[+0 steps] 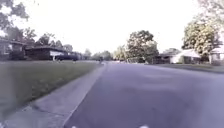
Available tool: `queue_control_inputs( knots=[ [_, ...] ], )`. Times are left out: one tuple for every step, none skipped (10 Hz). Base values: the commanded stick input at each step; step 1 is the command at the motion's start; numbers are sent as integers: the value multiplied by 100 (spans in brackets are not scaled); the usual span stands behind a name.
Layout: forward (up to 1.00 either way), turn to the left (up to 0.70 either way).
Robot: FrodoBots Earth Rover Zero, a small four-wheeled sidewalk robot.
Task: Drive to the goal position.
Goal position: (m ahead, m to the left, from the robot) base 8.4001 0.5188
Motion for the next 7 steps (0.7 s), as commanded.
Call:
queue_control_inputs(
  knots=[
    [100, 0],
    [100, 0],
    [100, 0],
    [100, 0],
    [100, 0],
    [100, 0],
    [100, 0]
  ],
)
